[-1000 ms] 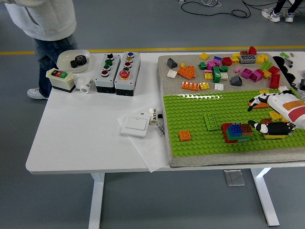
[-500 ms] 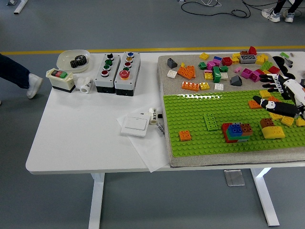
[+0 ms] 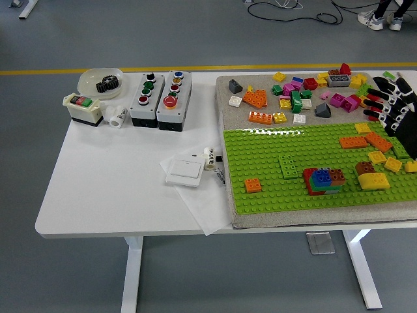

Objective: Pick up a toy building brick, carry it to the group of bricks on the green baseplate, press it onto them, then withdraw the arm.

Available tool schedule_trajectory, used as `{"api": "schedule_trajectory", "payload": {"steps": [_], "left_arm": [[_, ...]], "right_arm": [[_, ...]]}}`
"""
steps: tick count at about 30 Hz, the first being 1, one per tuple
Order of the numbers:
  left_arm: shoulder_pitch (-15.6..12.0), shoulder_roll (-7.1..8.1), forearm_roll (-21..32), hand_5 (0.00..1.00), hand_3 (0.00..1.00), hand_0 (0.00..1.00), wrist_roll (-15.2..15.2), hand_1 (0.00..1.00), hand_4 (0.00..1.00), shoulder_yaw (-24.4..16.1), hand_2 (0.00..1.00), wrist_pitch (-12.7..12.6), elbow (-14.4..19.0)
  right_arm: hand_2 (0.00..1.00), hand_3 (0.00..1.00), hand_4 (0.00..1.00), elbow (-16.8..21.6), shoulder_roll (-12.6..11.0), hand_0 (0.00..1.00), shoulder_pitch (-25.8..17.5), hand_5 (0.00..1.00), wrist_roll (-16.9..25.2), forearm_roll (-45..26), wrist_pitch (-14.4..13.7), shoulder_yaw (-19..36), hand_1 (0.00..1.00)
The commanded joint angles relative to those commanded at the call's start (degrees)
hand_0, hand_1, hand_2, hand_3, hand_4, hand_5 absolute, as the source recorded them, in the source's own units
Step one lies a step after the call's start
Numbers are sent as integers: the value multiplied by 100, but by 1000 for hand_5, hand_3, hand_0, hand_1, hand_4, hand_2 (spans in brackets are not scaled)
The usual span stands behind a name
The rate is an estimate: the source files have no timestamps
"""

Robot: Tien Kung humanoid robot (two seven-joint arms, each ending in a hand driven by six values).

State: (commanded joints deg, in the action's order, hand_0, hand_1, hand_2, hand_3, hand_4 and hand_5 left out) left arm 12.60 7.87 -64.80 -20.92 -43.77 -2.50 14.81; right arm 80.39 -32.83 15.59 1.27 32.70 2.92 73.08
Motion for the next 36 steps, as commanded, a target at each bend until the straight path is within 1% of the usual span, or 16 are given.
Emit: {"api": "schedule_trajectory", "payload": {"steps": [1, 5, 8, 18, 19, 28, 30, 31, 36], "left_arm": [[3, -7, 21, 593, 600, 767, 11, 767, 675, 13, 727, -8, -1], [11, -27, 48, 593, 600, 767, 29, 767, 675, 34, 727, -24, -4], [13, -41, 65, 593, 599, 766, 40, 764, 675, 54, 727, -34, -5], [-41, -75, 116, 593, 600, 763, 66, 763, 675, 80, 728, -72, -15], [-53, -76, 125, 594, 600, 763, 70, 761, 676, 90, 728, -74, -14], [-98, -80, 109, 594, 601, 761, 69, 761, 677, 80, 728, -69, -14], [-108, -80, 81, 594, 601, 761, 66, 761, 677, 63, 728, -64, -15], [-110, -80, 76, 593, 600, 758, 65, 759, 676, 59, 727, -64, -15], [-125, -80, 50, 593, 600, 758, 64, 759, 676, 47, 727, -63, -15]], "right_arm": [[891, 939, 998, -47, 56, 998, -32, 998, 26, -32, 123, 109, 893], [891, 939, 998, -110, 143, 998, -62, 998, 67, -80, 337, 279, 893], [904, 950, 998, -133, 183, 998, -74, 998, 90, -142, 396, 354, 901], [904, 945, 998, -157, 214, 989, -90, 998, 84, -236, 359, 337, 883], [897, 935, 998, -160, 219, 963, -99, 998, 85, -240, 353, 331, 869], [894, 922, 998, -186, 244, 959, -152, 998, 45, -222, 371, 328, 867], [894, 922, 998, -204, 243, 959, -168, 998, 53, -213, 341, 342, 867], [887, 905, 998, -208, 243, 961, -171, 998, 55, -210, 334, 345, 866], [887, 905, 998, -265, 261, 961, -189, 998, 91, -163, 214, 391, 866]]}}
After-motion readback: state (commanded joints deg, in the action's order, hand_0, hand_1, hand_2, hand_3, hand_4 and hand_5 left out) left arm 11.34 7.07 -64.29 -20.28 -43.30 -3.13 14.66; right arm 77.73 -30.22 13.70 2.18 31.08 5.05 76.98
